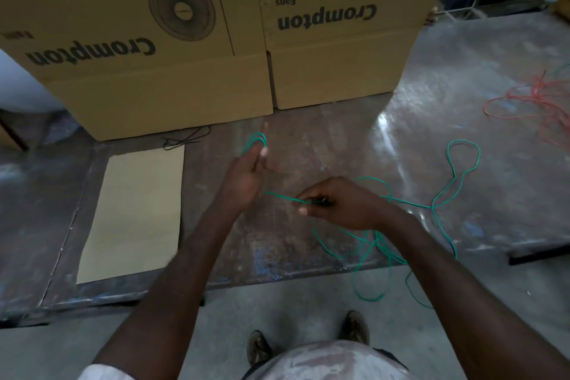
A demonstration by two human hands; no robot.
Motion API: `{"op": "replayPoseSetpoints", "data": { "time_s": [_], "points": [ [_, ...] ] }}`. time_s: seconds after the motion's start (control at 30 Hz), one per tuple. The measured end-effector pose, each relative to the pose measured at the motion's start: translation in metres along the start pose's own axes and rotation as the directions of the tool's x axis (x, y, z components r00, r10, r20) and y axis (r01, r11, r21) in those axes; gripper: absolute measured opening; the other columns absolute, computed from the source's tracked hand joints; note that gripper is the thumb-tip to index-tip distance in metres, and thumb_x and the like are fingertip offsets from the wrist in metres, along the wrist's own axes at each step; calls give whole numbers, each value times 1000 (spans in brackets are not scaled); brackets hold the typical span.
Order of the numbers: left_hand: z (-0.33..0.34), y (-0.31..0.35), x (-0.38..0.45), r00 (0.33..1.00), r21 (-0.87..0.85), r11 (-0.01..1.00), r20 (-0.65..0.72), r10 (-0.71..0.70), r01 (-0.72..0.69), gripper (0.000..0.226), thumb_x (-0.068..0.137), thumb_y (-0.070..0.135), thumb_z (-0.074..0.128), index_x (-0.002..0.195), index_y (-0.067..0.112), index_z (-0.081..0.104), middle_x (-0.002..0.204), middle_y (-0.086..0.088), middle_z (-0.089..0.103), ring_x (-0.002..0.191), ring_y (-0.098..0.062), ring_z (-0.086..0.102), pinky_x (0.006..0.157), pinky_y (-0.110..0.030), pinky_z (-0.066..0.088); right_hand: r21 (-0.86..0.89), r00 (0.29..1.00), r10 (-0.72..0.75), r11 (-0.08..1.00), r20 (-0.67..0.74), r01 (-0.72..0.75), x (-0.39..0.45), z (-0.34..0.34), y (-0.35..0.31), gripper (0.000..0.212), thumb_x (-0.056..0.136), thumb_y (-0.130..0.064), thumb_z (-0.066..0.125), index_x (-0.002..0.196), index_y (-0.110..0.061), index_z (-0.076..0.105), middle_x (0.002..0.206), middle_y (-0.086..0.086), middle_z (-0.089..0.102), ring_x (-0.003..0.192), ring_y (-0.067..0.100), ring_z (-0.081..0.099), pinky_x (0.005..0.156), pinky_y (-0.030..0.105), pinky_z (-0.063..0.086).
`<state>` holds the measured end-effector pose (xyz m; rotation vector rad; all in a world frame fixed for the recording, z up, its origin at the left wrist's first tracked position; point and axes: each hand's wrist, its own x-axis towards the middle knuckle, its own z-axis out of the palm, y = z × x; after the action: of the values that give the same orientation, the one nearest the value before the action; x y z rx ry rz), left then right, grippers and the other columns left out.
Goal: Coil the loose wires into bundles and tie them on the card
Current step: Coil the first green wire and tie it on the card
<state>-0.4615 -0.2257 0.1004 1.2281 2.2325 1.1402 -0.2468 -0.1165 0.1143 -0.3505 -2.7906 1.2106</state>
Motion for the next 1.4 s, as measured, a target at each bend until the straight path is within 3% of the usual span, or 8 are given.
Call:
{"op": "replayPoseSetpoints", "data": {
  "time_s": [0.13, 0.27, 0.4, 0.9, 1.03, 1.23, 1.33, 1.4],
  "points": [
    [18, -11, -27, 959, -24, 999, 281, -40, 48, 30, 111, 25, 54, 131, 10, 71, 106, -24, 75, 84, -32, 72, 74, -29, 43, -72, 978, 25, 997, -207, -41, 1, -33, 4, 9, 96, -19, 76, 102, -22, 82, 89, -13, 78, 83, 1, 68, 73, 14, 47],
    [20, 11, -60, 844, -445, 837, 535, -36, 318, 34, 114, 23, 44, 141, 11, 60, 51, 4, 58, 83, -43, 62, 72, -30, 52, -46, 925, 46, 997, -378, -69, 4, -52, 15, 6, 89, -23, 83, 95, -25, 84, 78, -12, 75, 78, 7, 70, 69, 13, 45],
    [11, 33, -76, 809, -621, 654, 588, 23, 433, 45, 112, 25, 44, 153, 13, 54, 44, -8, 43, 99, -47, 76, 110, -68, 31, 69, 897, 35, 998, -440, -6, 13, -42, 20, 6, 90, -21, 83, 95, -19, 83, 87, -12, 77, 71, 0, 65, 67, 18, 46],
    [-49, 61, -14, 995, -996, 60, 66, 71, 62, 50, 117, 36, 20, 165, 26, 25, 55, 0, 62, 140, -37, 57, 103, -83, 38, 642, 967, 242, 754, -74, -140, 4, 35, 11, 49, 107, -8, 57, 150, -31, 57, 83, 9, 65, 49, 15, 33, 40, 22, 39],
    [-55, 53, 10, 996, -974, 213, -83, -16, -77, 51, 117, 36, 27, 167, 29, 22, 64, -5, 64, 132, -39, 63, 107, -77, 41, 492, 993, 107, 863, 47, -116, -4, 46, 2, 48, 107, -14, 60, 152, -30, 54, 76, 3, 64, 52, 12, 38, 47, 21, 39],
    [-23, 8, 3, 991, -294, 947, -80, 109, -128, 43, 115, 40, 36, 149, 24, 55, 61, -14, 62, 62, -14, 61, 92, -47, 60, 263, 997, 66, 963, -28, -56, -2, 2, 0, 27, 101, -19, 71, 128, -17, 73, 88, 8, 77, 74, 10, 68, 75, 28, 55],
    [-2, -12, -20, 996, -29, 998, 80, 51, -49, 48, 105, 57, 39, 101, 18, 68, 81, -9, 72, 68, -6, 58, 74, -45, 56, 137, 974, 100, 988, -204, -73, -2, -28, 4, 12, 97, -15, 74, 107, -18, 81, 81, 0, 79, 73, 10, 74, 74, 31, 59],
    [12, -11, -39, 962, -103, 995, 271, 21, 7, 44, 106, 51, 46, 124, 22, 72, 117, 5, 78, 91, -10, 68, 94, -39, 56, 109, 959, 87, 992, -268, -59, -2, -42, 1, 10, 95, -11, 76, 103, -15, 81, 83, 0, 79, 73, 7, 74, 71, 28, 59]
  ]
}}
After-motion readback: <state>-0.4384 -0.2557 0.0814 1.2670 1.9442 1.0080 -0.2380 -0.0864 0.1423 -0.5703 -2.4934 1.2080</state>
